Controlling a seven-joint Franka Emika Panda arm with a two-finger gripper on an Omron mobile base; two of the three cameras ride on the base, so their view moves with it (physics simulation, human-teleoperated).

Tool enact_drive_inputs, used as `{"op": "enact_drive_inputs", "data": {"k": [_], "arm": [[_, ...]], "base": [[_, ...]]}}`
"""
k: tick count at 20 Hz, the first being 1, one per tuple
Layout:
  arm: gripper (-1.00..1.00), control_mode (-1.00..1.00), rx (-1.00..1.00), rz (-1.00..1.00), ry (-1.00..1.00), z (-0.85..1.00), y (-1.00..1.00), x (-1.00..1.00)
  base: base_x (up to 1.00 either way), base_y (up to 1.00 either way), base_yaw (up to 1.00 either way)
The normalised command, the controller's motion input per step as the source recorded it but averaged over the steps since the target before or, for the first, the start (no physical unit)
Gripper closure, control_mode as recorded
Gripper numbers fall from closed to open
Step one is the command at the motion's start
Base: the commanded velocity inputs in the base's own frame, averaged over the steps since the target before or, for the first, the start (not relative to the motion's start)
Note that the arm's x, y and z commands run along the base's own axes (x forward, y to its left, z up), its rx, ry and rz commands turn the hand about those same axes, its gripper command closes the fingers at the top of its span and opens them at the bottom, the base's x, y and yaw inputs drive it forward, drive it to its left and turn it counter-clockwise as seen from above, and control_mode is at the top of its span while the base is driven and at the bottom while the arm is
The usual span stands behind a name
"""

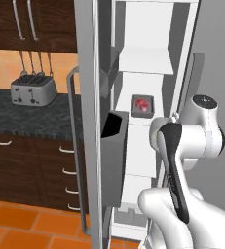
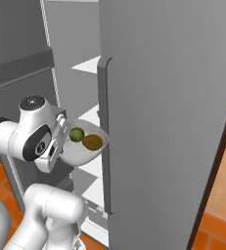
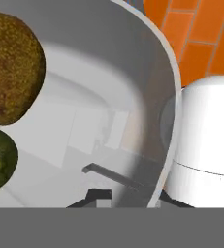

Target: Take the meat container that has the steak and place it on the second highest rack of the freezer. Then take the vegetable container that has the avocado and lime and place it on the highest rack of the freezer.

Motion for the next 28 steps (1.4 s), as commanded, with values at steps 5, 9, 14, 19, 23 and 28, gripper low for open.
{"op": "enact_drive_inputs", "data": {"k": [5, 9, 14, 19, 23, 28], "arm": [[1.00, 1.00, 0.00, 0.00, 0.00, 0.00, 0.00, 0.00], [1.00, 1.00, 0.00, 0.00, 0.00, 0.00, 0.00, 0.00], [1.00, 1.00, 0.00, 0.00, 0.00, 0.00, 0.00, 0.00], [1.00, 1.00, 0.00, 0.00, 0.00, 0.00, 0.00, 0.00], [1.00, 1.00, 0.00, 0.00, 0.00, 0.00, 0.00, 0.00], [1.00, 1.00, 0.00, 0.00, 0.00, 0.00, 0.00, 0.00]], "base": [[-0.46, 0.03, 0.06], [0.09, -0.07, 0.09], [0.43, 0.00, 0.00], [0.46, 0.12, 0.02], [0.15, 0.37, 0.07], [0.53, 0.05, 0.01]]}}
